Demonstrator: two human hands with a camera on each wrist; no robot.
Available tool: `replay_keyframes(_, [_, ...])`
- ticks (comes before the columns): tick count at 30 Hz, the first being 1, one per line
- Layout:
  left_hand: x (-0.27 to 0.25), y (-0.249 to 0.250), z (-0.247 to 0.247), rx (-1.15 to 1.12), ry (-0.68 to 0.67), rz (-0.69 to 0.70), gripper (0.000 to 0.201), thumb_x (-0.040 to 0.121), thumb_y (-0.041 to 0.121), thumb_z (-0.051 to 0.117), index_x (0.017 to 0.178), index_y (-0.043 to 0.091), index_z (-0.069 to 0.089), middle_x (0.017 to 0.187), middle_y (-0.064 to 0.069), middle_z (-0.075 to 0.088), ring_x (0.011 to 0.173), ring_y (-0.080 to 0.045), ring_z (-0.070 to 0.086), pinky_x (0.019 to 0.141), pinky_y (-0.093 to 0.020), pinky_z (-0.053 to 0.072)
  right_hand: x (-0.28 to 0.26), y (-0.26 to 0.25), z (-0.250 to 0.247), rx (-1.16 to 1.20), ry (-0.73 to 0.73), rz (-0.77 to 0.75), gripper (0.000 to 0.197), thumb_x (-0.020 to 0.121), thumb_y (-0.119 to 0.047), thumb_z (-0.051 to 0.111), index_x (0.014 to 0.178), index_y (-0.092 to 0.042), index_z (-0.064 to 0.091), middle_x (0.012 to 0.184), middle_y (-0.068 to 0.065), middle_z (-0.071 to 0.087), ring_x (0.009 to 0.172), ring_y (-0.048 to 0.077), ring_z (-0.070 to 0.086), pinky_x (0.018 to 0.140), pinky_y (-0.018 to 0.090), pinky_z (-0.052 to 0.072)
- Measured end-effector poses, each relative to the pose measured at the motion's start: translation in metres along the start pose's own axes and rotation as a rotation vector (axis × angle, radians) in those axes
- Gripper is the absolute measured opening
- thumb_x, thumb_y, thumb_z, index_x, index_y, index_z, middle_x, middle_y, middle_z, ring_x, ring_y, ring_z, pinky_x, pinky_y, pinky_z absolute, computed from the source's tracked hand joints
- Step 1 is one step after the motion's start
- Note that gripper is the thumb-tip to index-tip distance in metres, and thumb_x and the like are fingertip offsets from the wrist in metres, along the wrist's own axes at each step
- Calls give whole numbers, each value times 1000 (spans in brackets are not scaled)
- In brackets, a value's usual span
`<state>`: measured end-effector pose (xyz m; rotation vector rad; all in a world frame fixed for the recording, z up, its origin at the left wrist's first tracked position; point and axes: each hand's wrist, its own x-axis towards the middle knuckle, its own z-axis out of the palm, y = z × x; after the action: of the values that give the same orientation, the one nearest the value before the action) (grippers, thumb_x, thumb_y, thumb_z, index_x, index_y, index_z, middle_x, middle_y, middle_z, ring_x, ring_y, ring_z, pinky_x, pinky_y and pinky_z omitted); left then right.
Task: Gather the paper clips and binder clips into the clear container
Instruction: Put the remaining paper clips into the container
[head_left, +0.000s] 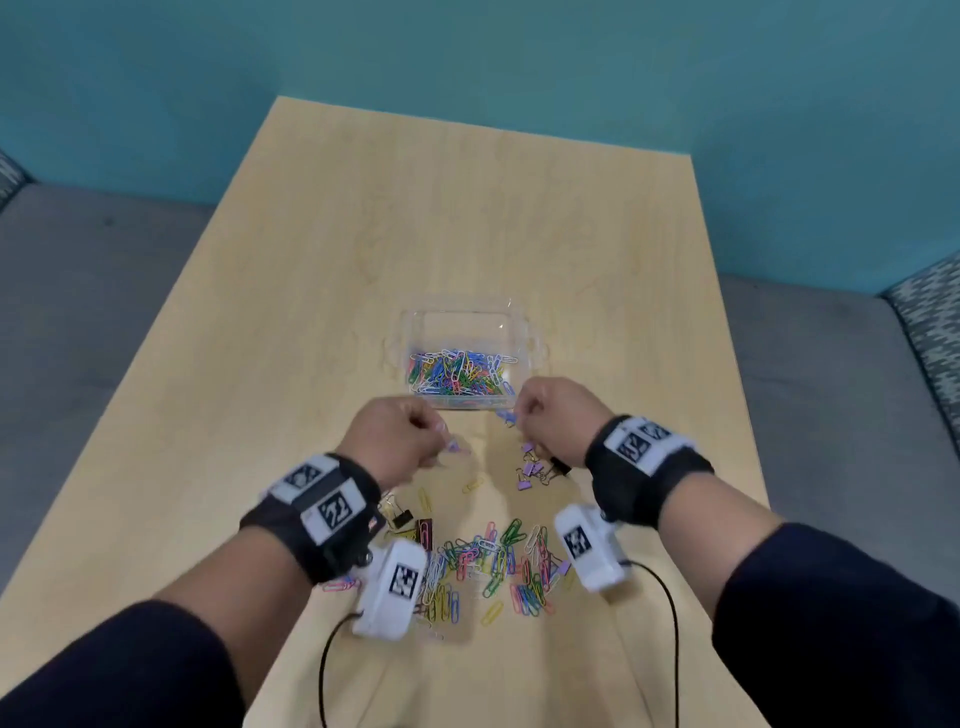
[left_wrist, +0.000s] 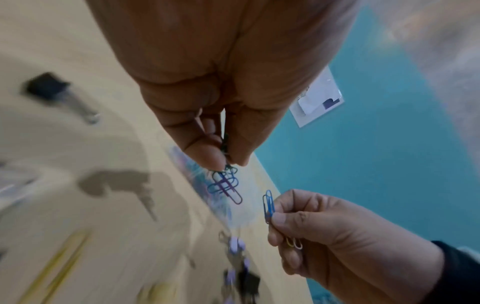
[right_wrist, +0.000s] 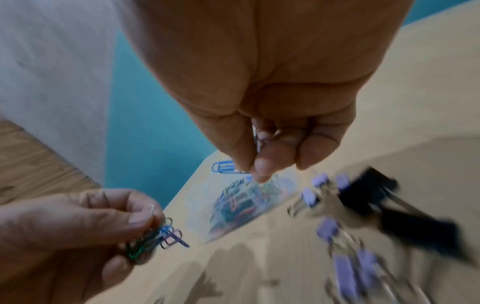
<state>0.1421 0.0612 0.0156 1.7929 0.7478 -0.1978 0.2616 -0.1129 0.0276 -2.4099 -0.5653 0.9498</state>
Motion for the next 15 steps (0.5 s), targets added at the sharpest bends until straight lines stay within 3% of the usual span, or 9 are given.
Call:
replay_keyframes(2, [21,16,-5,2,72,48,15,76,6,71,64,11,64,58,-14,64,52,-24,60,59,-48,55,20,-14,-12,-54,55,-5,17,86,-7,45,81,-15,59,79,5,67,62,22,62,52,25,45])
replay_keyframes(4, [37,33,-6,16,124,97,17,76,5,71,63,13,64,56,-10,63,51,-21,60,58,-39,55,35,-27,-18,-51,123,-20,15,87,-9,47,83,-15,60,84,6,68,71,24,66,62,31,53])
replay_keyframes(6, [46,46,-6,3,146,131,8,77,6,71,74,11,67,61,-7,63,52,-17,60,61,-31,54,45,-37,-19,42,154,-29,10,88,-14,52,88,-14,62,86,7,69,76,26,69,70,38,56])
replay_keyframes(9, [49,41,-15,5,163,149,21,78,12,71,98,11,69,79,-4,66,72,-25,65,81,-38,55,39,-36,-21,88,161,-23,24,91,-24,54,113,-18,60,102,5,68,85,23,69,80,36,54])
replay_keyframes(11, [39,29,-23,28,179,155,21,80,16,69,101,15,68,80,1,65,75,-26,66,82,-42,55,20,-21,-23,-47,216,-43,31,93,-23,50,123,-17,57,112,4,66,95,23,64,86,36,50])
replay_keyframes(13, [20,13,-28,52,181,158,16,83,18,66,98,21,68,81,4,65,75,-25,67,77,-37,55,-6,3,-15,-155,233,-51,29,94,-21,47,120,-17,59,112,4,64,96,25,62,85,36,50])
replay_keyframes(15, [-4,-6,-29,185,160,170,17,85,19,63,101,23,67,89,3,66,80,-22,66,74,-31,51,-36,33,3,-246,177,-62,21,92,-20,46,108,-19,61,105,3,64,88,23,61,75,33,49])
